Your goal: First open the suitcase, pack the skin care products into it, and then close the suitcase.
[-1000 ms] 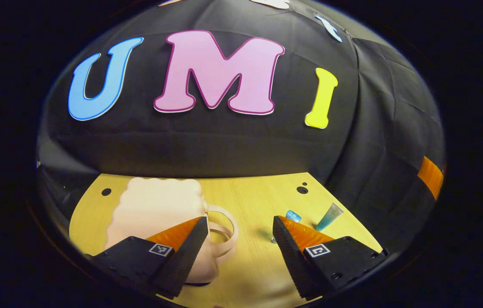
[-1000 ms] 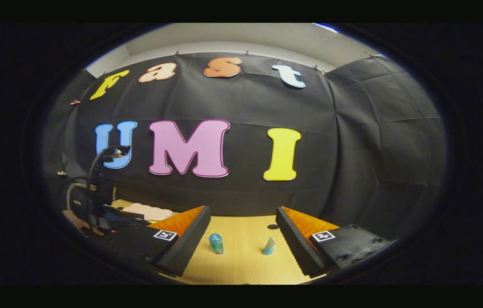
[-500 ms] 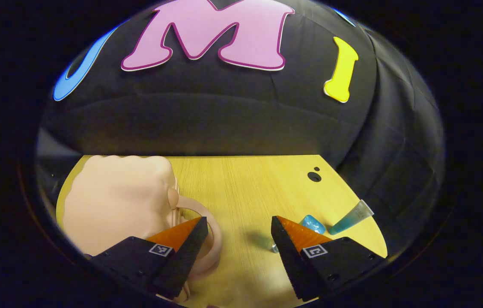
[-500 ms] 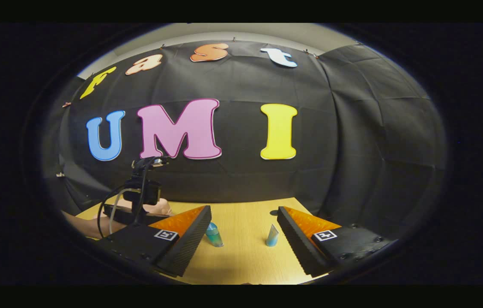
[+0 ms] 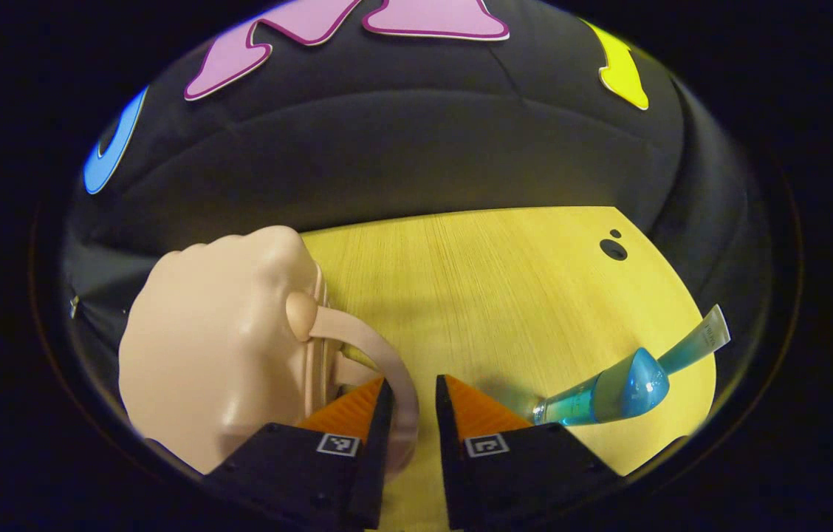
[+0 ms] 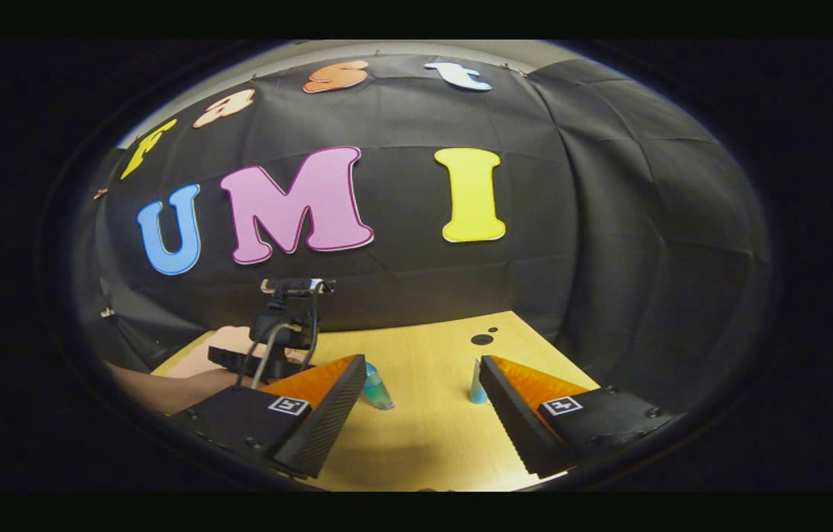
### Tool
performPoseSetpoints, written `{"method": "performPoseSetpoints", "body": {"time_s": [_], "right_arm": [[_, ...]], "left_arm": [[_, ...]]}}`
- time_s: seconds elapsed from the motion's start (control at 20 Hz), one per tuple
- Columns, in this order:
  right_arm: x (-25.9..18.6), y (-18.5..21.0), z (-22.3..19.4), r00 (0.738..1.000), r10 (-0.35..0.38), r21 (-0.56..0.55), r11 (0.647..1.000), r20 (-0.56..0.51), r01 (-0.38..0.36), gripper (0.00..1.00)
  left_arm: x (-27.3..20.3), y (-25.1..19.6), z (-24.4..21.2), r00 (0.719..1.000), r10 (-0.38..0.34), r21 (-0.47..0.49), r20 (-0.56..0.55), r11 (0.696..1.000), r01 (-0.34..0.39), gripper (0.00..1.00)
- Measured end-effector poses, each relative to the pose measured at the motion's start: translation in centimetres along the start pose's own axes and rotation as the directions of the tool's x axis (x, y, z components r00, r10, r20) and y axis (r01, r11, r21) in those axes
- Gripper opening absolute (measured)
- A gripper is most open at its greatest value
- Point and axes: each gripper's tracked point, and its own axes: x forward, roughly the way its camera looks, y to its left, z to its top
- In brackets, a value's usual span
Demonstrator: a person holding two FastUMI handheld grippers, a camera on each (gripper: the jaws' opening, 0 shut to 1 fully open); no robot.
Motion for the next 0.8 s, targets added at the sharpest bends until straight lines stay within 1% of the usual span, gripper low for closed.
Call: {"method": "performPoseSetpoints", "body": {"time_s": [0.05, 0.1, 0.15, 0.25, 0.3, 0.35, 0.45, 0.5, 0.55, 0.6, 0.65, 0.8], "right_arm": [[0.0, 0.2, -0.1, 1.0, 0.004, -0.002, 1.0, 0.001, -0.004, 0.98], [0.0, 0.5, -0.2, 1.0, 0.009, -0.007, 1.0, -0.001, -0.009, 0.97], [-0.1, 0.9, -0.3, 1.0, 0.02, -0.011, 1.0, -0.012, -0.021, 0.98], [-0.4, 1.8, 0.3, 0.999, 0.043, -0.011, 0.999, -0.002, -0.043, 0.98], [-0.5, 2.2, 0.6, 0.999, 0.05, -0.016, 0.999, 0.007, -0.05, 0.98], [-0.5, 2.5, 0.8, 0.998, 0.056, -0.023, 0.998, 0.011, -0.056, 0.97], [-0.4, 3.2, 1.1, 0.997, 0.071, -0.024, 0.997, 0.014, -0.071, 0.97], [-0.4, 3.6, 1.1, 0.997, 0.08, -0.022, 0.997, 0.013, -0.08, 0.98], [-0.5, 3.9, 1.1, 0.996, 0.088, -0.027, 0.996, 0.01, -0.088, 0.98], [-0.4, 4.4, 1.2, 0.995, 0.097, -0.035, 0.995, 0.01, -0.096, 0.97], [-0.5, 4.8, 1.2, 0.994, 0.106, -0.045, 0.993, 0.01, -0.106, 0.98], [-0.3, 6.1, 1.1, 0.99, 0.141, -0.048, 0.989, -0.003, -0.141, 0.98]], "left_arm": [[0.0, 0.2, 0.1, 1.0, -0.019, 0.006, 0.0, 1.0, 0.019, 0.19], [-0.6, 0.1, 0.5, 1.0, -0.026, -0.038, -0.009, 0.999, 0.026, 0.24], [-1.3, 0.1, 0.5, 0.999, -0.038, -0.1, -0.037, 0.994, 0.034, 0.17], [-2.5, 0.4, 2.0, 0.996, -0.087, -0.183, -0.017, 0.98, 0.082, 0.17], [-3.4, 1.0, 2.7, 0.995, -0.1, -0.202, -0.005, 0.975, 0.097, 0.17], [-4.5, 1.6, 3.5, 0.994, -0.109, -0.197, 0.008, 0.974, 0.109, 0.12], [-7.4, 2.8, 5.7, 0.984, -0.174, -0.161, 0.044, 0.97, 0.179, 0.11], [-9.0, 3.4, 6.4, 0.978, -0.206, -0.159, 0.04, 0.965, 0.21, 0.11], [-10.6, 4.3, 7.2, 0.973, -0.231, -0.178, 0.031, 0.956, 0.232, 0.07], [-12.0, 5.6, 7.9, 0.97, -0.243, -0.185, 0.026, 0.952, 0.244, 0.11], [-13.4, 7.2, 8.6, 0.968, -0.247, -0.17, 0.031, 0.954, 0.249, 0.11], [-16.6, 13.0, 10.4, 0.978, -0.204, -0.093, 0.034, 0.974, 0.206, 0.11]]}}
